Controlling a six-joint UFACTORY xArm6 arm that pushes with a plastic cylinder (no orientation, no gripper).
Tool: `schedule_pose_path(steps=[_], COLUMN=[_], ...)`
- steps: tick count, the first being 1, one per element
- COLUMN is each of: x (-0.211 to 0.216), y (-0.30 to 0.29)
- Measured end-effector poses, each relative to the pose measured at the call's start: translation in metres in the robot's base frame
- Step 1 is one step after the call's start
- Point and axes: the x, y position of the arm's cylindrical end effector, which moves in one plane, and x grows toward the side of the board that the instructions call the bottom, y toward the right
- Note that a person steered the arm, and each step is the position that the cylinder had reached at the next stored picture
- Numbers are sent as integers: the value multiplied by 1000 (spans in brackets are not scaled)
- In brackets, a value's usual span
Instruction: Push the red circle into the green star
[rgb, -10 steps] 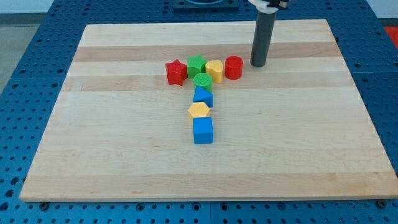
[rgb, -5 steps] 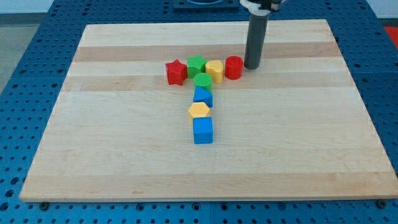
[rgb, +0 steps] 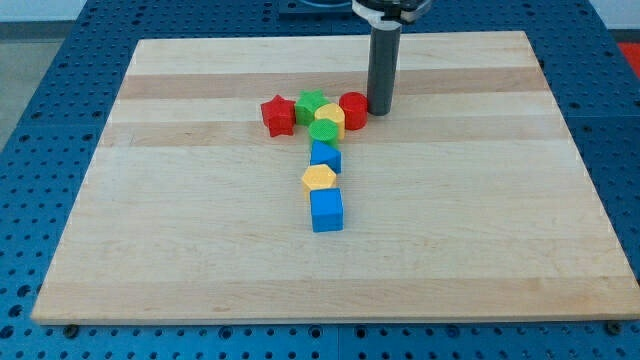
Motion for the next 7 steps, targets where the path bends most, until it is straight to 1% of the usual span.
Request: schedule_pose_path(steps=[1,3,4,5,6,7], x=[0,-4,10,43,56,49], y=[4,49,55,55,52,47])
